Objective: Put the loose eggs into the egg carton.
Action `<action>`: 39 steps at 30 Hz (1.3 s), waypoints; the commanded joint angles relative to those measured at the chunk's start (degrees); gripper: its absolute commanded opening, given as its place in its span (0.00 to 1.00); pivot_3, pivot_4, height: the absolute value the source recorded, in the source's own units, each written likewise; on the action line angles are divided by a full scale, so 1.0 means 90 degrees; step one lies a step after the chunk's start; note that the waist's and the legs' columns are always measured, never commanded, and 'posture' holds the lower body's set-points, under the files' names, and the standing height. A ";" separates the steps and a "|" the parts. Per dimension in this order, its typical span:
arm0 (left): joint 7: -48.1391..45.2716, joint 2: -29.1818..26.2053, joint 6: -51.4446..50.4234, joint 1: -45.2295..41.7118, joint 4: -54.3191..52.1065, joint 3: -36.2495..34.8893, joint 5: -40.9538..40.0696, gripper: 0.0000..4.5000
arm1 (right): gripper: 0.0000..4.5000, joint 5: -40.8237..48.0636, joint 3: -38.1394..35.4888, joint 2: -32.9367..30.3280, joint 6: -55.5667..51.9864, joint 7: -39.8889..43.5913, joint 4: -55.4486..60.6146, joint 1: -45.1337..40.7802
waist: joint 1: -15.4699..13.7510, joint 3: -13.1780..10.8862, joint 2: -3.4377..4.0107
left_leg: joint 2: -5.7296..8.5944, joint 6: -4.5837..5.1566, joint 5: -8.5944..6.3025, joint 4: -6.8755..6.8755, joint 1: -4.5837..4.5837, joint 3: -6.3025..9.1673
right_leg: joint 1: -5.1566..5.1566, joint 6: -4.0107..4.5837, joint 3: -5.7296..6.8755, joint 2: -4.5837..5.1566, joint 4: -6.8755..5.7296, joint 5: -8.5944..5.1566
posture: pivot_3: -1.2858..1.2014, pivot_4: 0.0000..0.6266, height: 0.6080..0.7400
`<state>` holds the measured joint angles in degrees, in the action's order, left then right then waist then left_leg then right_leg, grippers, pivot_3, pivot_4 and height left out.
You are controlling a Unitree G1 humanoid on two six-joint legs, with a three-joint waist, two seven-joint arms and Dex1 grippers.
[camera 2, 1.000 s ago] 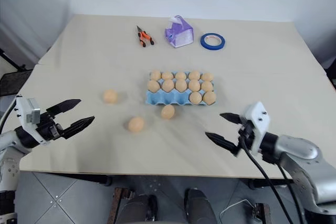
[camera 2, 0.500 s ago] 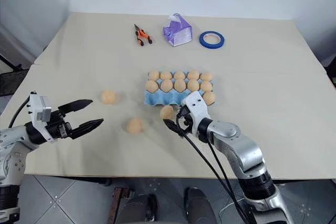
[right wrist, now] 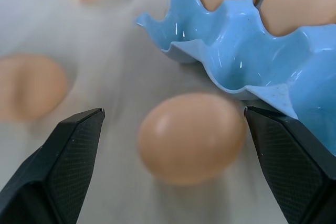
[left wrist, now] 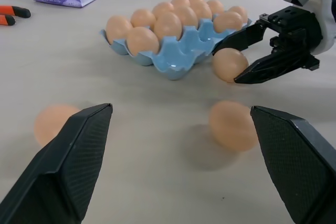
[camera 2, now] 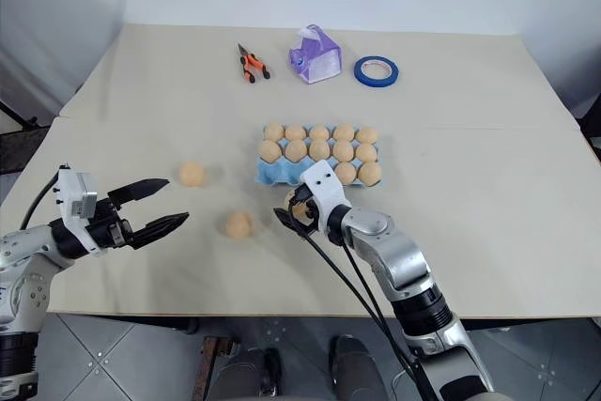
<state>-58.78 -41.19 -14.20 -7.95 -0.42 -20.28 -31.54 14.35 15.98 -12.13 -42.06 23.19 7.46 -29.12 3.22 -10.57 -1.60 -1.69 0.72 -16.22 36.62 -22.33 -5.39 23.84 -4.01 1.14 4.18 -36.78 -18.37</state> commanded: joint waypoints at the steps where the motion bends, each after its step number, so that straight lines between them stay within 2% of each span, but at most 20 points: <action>1: 0.0055 0.0010 0.0045 0.0069 -0.0310 -0.0088 -0.0091 1.00 | 0.91 -0.0088 -0.0033 0.0098 0.0167 0.0047 0.0011 -0.0133 | 0.0001 0.0000 0.0000 | 0.0000 0.0000 0.0000 0.0000 0.0000 0.0000 | 0.0000 0.0000 0.0001 0.0000 0.0000 0.0000 | 0.52 0.24 1.00; 2: 0.0067 0.0013 0.0041 0.0079 -0.0325 -0.0093 -0.0095 1.00 | 0.87 -0.0098 -0.0029 0.0102 0.0160 0.0072 0.0016 -0.0132 | 0.0002 0.0000 0.0000 | 0.0000 -0.0001 0.0000 0.0000 0.0000 0.0000 | 0.0000 0.0000 0.0001 0.0000 0.0000 0.0000 | 0.52 0.24 1.00; 6: 0.0123 0.0028 0.0046 0.0121 -0.0371 -0.0119 -0.0102 1.00 | 0.57 -0.0042 -0.0065 0.0062 0.0125 0.0216 0.0305 -0.0061 | 0.0008 0.0000 0.0001 | -0.0001 -0.0002 -0.0001 -0.0001 0.0000 0.0000 | 0.0001 0.0000 0.0004 0.0001 -0.0001 0.0000 | 0.52 0.24 1.00; 7: 0.0130 0.0031 0.0047 0.0135 -0.0383 -0.0125 -0.0108 1.00 | 0.53 0.0047 -0.0136 0.0031 0.0054 0.0272 0.0494 -0.0050 | 0.0005 0.0000 0.0000 | -0.0001 -0.0002 -0.0001 -0.0001 0.0000 0.0001 | 0.0001 0.0000 0.0004 0.0001 -0.0001 0.0000 | 0.52 0.24 1.00; 10: 0.0145 0.0031 0.0048 0.0172 -0.0415 -0.0134 -0.0125 1.00 | 0.51 0.0271 -0.0304 -0.0047 -0.0109 0.0427 0.0944 -0.0036 | 0.0004 0.0000 0.0001 | -0.0001 -0.0001 -0.0001 -0.0001 0.0000 0.0002 | 0.0001 0.0000 0.0005 0.0001 -0.0002 0.0000 | 0.52 0.24 1.00; 15: 0.0152 0.0051 0.0046 0.0156 -0.0395 -0.0100 -0.0141 1.00 | 0.51 0.0992 -0.1156 -0.0104 -0.0831 0.0378 0.1630 -0.0550 | 0.0001 -0.0001 0.0001 | 0.0000 -0.0001 -0.0001 -0.0001 -0.0001 0.0003 | 0.0000 0.0000 0.0008 0.0005 0.0000 0.0000 | 0.52 0.24 1.00; 19: 0.0154 0.0091 0.0072 0.0080 -0.0321 -0.0040 -0.0109 1.00 | 0.51 0.0632 -0.1236 -0.0329 -0.0499 0.0316 0.0944 -0.0922 | 0.0002 0.0000 0.0001 | 0.0001 -0.0001 0.0000 -0.0001 0.0005 0.0003 | -0.0001 0.0001 0.0015 0.0009 -0.0001 -0.0001 | 0.52 0.24 1.00; 26: 0.0158 0.0153 0.0075 0.0029 -0.0303 -0.0016 -0.0097 1.00 | 0.51 0.0274 -0.1106 -0.0331 0.0114 0.0390 -0.0065 -0.1141 | 0.0010 -0.0001 0.0001 | 0.0002 -0.0001 0.0000 -0.0005 0.0001 -0.0003 | 0.0003 0.0001 0.0017 0.0009 0.0000 0.0000 | 0.52 0.24 1.00; 29: 0.0172 0.0166 0.0065 0.0038 -0.0321 -0.0029 -0.0101 1.00 | 0.73 0.0117 -0.0990 -0.0362 0.0281 0.0444 -0.0251 -0.1134 | 0.0009 -0.0001 0.0001 | 0.0002 -0.0001 -0.0001 -0.0006 0.0002 -0.0005 | 0.0004 0.0000 0.0019 0.0009 -0.0004 0.0000 | 0.52 0.24 1.00; 32: 0.0186 0.0173 0.0045 0.0052 -0.0336 -0.0039 -0.0101 1.00 | 0.98 0.0057 -0.0937 -0.0380 0.0332 0.0542 -0.0266 -0.1119 | 0.0006 -0.0001 0.0001 | 0.0002 0.0000 -0.0001 -0.0005 0.0001 -0.0005 | 0.0004 0.0000 0.0020 0.0009 -0.0005 0.0000 | 0.52 0.24 1.00; 39: 0.0246 0.0128 -0.0083 0.0113 -0.0397 -0.0069 -0.0105 1.00 | 0.99 0.0094 -0.0981 -0.0587 0.0231 0.0750 0.0040 -0.0996 | 0.0001 -0.0001 0.0001 | 0.0002 0.0000 0.0000 -0.0005 0.0002 -0.0004 | 0.0004 0.0000 0.0020 0.0010 -0.0006 0.0000 | 0.52 0.24 1.00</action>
<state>-56.96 -39.43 -14.72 -7.20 -1.87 -20.01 -31.58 14.64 8.06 -16.70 -40.19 29.13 4.58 -38.07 3.22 -10.58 -1.59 -1.67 0.72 -16.22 36.57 -22.32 -5.43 23.87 -4.00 1.32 4.26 -36.82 -18.38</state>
